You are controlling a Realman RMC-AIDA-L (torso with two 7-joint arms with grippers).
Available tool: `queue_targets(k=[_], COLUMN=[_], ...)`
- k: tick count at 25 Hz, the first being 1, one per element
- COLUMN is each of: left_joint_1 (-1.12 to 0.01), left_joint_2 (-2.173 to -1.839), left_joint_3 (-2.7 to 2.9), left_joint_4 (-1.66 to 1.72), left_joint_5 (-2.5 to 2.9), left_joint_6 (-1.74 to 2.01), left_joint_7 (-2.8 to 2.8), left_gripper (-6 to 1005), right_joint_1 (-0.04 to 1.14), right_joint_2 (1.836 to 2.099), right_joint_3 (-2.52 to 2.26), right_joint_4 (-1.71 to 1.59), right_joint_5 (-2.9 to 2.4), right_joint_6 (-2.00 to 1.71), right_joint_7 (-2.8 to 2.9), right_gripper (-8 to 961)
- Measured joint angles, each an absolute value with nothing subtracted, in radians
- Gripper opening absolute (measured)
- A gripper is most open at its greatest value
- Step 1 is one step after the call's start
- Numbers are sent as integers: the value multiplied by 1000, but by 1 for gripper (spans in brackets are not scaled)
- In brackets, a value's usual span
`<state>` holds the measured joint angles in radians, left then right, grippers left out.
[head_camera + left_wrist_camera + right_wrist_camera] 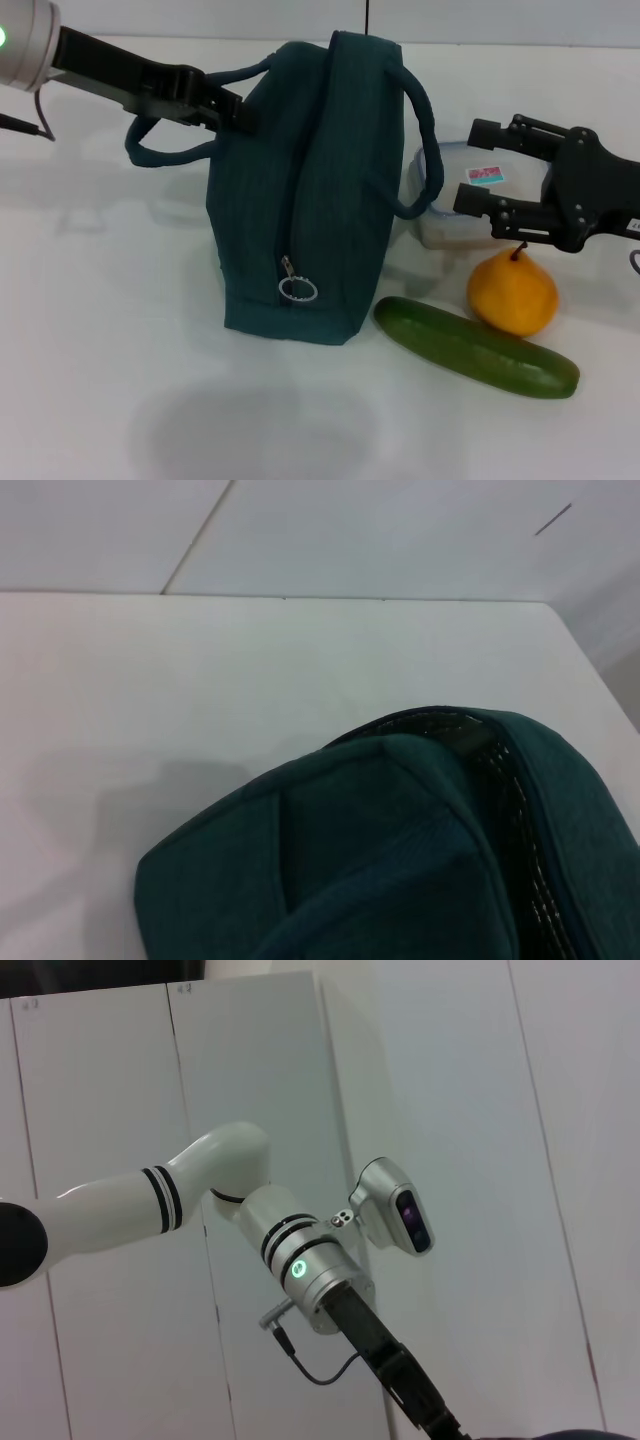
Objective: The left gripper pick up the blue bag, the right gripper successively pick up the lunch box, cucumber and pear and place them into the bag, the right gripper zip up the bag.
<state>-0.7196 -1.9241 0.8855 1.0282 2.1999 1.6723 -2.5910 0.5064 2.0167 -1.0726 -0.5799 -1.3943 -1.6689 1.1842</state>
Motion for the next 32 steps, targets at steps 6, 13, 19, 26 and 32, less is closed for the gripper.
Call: queue_targets(k=[6,13,19,26,32], left_joint_1=[-716,-704,-688,-681,-681], left_joint_2=[-1924,-1928,-1928,-1929,-1939], left_joint_3=[873,842,841,839,820], left_joint_4=[1029,1028,1005,994,992], left_joint_5=[2177,2143,2111,2108,2100], left_joint_6=[1672,1672,1672,1673,1671], left_joint_7=[-2586,-2580,-2575,-2579,-2585], left_gripper=[437,143,108,91,72], right_joint_1=[495,483,482,481,480], right_joint_2=[2017,2017,2017,2017,2018], right_joint_3=[-1070,-1066,-1066,-1067,-1066], right_joint_4=[-572,-570,-560,-553,-539], right_joint_5=[-1392,-1388,-1386,-1385,-1367], right_joint_6=[-1670,-1675,-1676,-1679,-1686], right_joint_7=[1184,1184,1184,1184,1186], right_gripper=[781,781,781,781,781])
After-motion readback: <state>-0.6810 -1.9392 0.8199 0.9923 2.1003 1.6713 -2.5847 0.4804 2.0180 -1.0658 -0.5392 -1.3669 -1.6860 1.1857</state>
